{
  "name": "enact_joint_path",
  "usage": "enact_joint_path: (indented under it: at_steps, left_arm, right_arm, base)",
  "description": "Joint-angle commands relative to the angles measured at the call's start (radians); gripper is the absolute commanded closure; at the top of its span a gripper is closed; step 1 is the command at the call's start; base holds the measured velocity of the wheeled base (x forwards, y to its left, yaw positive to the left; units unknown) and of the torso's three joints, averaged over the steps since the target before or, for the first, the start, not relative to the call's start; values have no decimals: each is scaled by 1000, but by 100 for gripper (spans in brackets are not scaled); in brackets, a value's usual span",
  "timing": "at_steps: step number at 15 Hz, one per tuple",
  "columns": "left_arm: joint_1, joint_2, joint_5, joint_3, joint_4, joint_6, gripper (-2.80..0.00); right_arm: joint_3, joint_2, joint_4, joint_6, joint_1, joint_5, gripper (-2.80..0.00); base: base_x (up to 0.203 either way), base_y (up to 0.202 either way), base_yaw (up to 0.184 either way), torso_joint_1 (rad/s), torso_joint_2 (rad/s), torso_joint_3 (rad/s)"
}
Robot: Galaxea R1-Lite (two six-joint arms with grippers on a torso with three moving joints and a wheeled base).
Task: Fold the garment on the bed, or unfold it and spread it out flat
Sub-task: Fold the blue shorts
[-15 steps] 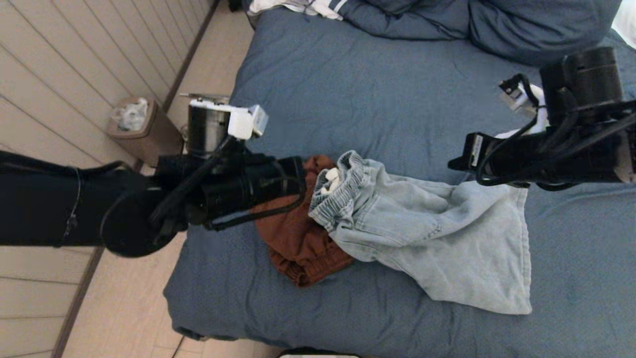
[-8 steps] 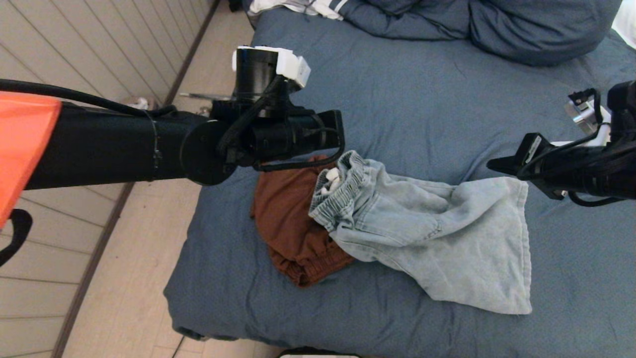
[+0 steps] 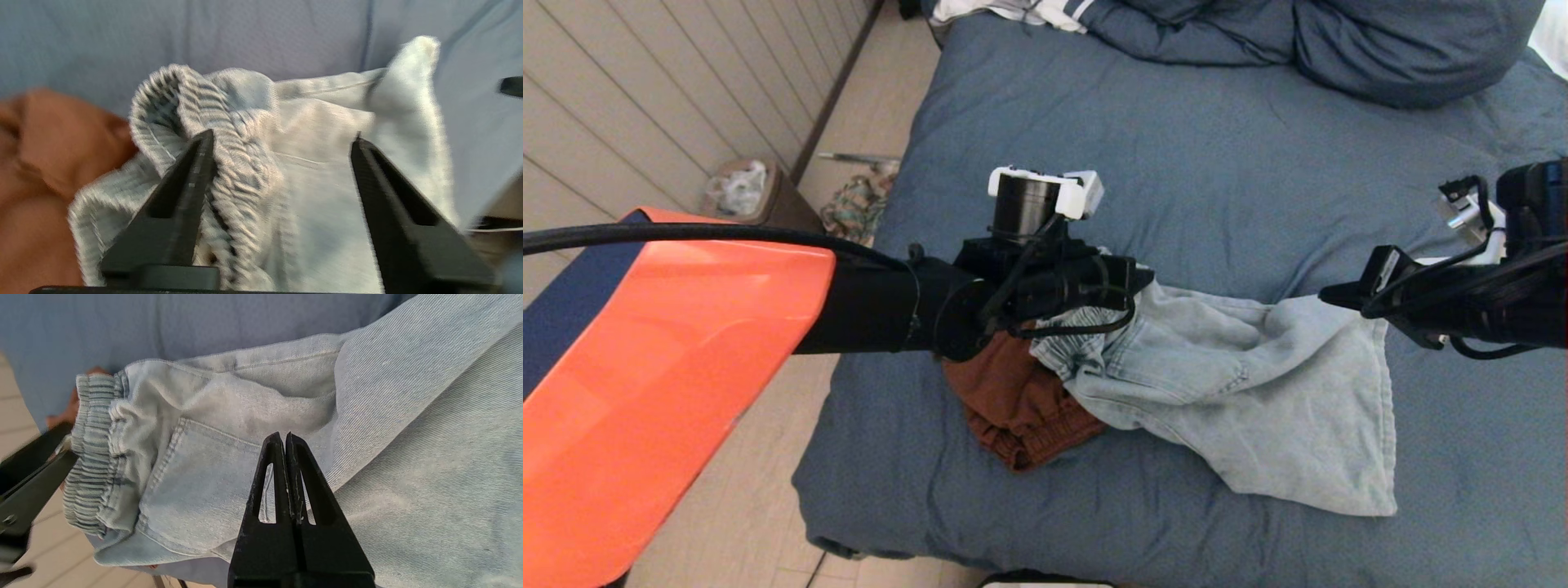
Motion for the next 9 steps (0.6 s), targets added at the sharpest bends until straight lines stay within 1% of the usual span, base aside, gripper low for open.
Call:
enact_joint_path:
  at_steps: [1, 2, 4, 7, 9]
  left_arm:
    - [-1, 36, 2, 16, -53, 74, -280]
    - [-1, 34, 0, 34, -61, 79, -280]
    - [-13, 37, 0, 55, -64, 80, -280]
    - [-21, 57, 3, 45, -68, 81, -280]
    - [-10, 55, 6, 36, -69, 83, -280]
  right_arm:
    - [22, 17, -25, -24, 4, 11, 0]
    - [39, 19, -58, -43, 6, 18, 0]
    - [52, 35, -95, -43, 1, 37, 0]
    - [53, 36, -96, -42, 0, 39, 0]
    - [55, 43, -96, -43, 0, 39, 0]
  base:
    - [0, 0, 0, 0, 0, 0]
    - [0, 0, 0, 0, 0, 0]
    - [0, 0, 0, 0, 0, 0]
    - [0, 0, 0, 0, 0, 0]
    - [0, 0, 0, 0, 0, 0]
